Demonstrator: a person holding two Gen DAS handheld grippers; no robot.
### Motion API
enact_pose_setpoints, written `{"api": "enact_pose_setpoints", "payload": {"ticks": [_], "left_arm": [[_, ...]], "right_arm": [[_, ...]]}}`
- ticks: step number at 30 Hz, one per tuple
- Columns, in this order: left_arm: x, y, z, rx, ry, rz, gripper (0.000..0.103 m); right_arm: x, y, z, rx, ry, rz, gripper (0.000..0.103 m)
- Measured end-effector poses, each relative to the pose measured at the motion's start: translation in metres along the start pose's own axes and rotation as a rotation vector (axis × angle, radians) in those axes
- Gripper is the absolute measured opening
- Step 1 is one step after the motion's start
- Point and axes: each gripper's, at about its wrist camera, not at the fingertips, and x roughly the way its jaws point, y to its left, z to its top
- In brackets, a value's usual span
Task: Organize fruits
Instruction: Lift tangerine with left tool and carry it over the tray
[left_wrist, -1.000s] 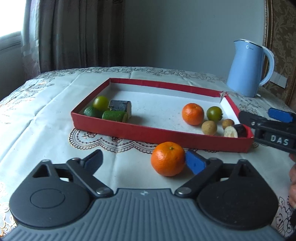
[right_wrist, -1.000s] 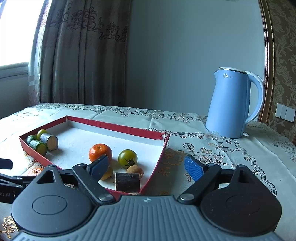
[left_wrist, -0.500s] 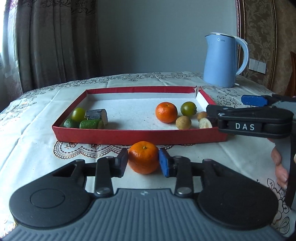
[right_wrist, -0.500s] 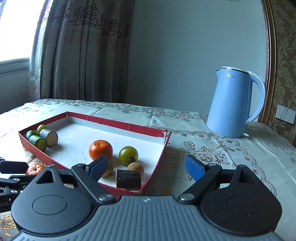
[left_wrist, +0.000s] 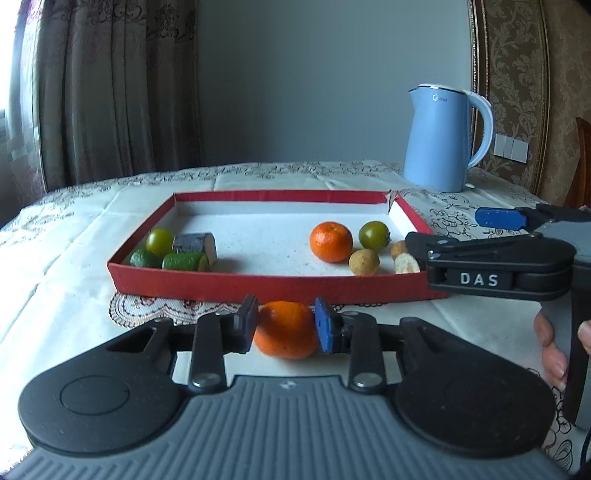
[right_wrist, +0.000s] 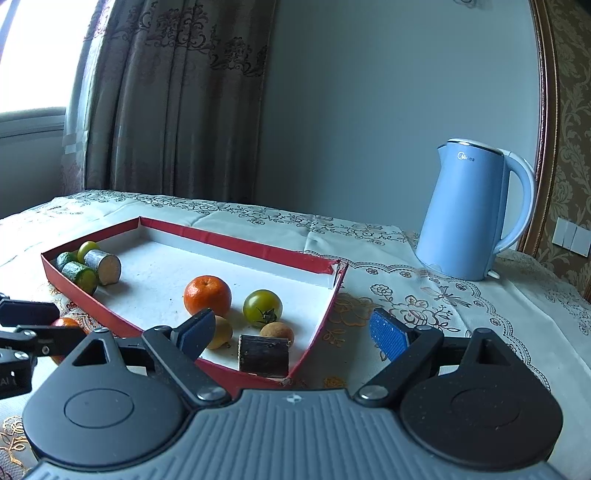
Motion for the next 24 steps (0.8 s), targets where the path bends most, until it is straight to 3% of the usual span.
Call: {"api": "enact_pose_setpoints", "payload": {"ticks": [4,9,10,11,13,18,22,24], "left_arm": [[-0.003,-0.003,0.002,0.024,-0.016,-0.006,0.016],[-0.006,-0.001,0.002,0.027,-0.011,-0.015,0.020],[-0.007,0.000,0.001,0.028,-0.004,-0.029,0.038],[-0.008,0.001,0.000,0.022,-0.006,-0.031,0.066],[-0.014,0.002,-0.005,0.015,-0.058,0.008,0.086],[-0.009,0.000,-0.005,0.045,-0.023,0.003,0.083],[-0.002,-0.003,-0.012,0.065,0.049,-0.026,0.057],[-0.003,-0.004,-0.016,0.067,0.056,-0.021,0.054]], "right_arm": [[0.000,0.001,0.000,-0.002,0.003,-0.001,0.091],[0.001,0.002,-0.001,-0.007,0.012,-0.001,0.091],[0.001,0.002,-0.001,-0.008,0.012,-0.002,0.091],[0.001,0.002,-0.001,-0.009,0.013,-0.001,0.091],[0.002,0.002,-0.001,-0.013,0.016,-0.001,0.091],[0.002,0.003,-0.001,-0.015,0.017,-0.002,0.091],[0.003,0.003,-0.001,-0.015,0.019,-0.002,0.091],[0.004,0.004,-0.001,-0.017,0.020,-0.003,0.091]]}}
